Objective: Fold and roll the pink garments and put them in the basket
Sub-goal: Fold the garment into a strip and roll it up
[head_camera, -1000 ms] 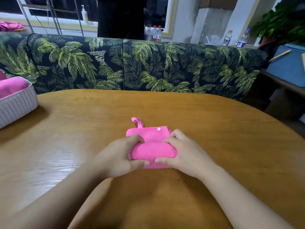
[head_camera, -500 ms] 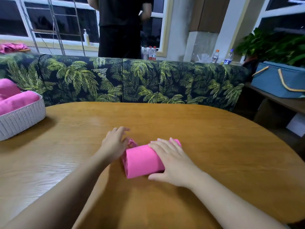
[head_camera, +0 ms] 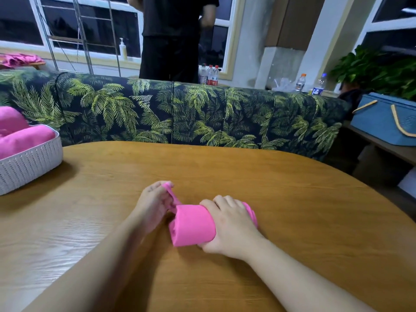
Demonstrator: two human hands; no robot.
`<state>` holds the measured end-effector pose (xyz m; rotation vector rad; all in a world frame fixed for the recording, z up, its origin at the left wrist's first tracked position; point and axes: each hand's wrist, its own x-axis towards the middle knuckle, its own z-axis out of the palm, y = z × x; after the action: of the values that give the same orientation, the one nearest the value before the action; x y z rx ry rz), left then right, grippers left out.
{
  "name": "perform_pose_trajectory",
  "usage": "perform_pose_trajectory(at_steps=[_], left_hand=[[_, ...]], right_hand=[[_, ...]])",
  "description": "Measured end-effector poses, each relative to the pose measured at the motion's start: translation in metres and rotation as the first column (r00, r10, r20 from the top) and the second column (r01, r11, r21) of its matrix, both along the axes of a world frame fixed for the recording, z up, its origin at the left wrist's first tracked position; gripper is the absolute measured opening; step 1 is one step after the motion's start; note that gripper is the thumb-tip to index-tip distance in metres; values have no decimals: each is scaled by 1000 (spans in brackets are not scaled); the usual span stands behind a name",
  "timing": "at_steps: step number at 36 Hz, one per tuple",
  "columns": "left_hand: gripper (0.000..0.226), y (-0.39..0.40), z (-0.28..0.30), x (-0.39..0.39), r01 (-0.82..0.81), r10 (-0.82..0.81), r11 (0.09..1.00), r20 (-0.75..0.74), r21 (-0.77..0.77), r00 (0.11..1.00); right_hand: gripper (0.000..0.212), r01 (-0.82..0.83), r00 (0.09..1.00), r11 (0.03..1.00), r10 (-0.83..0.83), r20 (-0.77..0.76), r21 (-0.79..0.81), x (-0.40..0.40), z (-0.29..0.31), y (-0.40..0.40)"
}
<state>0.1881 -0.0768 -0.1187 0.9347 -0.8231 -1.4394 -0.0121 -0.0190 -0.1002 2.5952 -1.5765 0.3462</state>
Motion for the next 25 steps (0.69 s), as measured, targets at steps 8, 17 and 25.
perform_pose_trajectory(at_steps=[8, 17, 25], left_hand=[[34, 52, 6, 35, 403, -423, 893, 69, 200, 904], [91, 98, 4, 7, 322, -319, 946, 62, -39, 946], [142, 100, 5, -13, 56, -61, 997, -98, -51, 993]], right_hand=[[80, 48, 999, 993, -45, -24, 106, 1, 8, -3], [83, 174, 981, 977, -183, 60, 126, 1, 8, -8], [84, 268, 938, 954, -290, 191, 132, 2, 8, -3]])
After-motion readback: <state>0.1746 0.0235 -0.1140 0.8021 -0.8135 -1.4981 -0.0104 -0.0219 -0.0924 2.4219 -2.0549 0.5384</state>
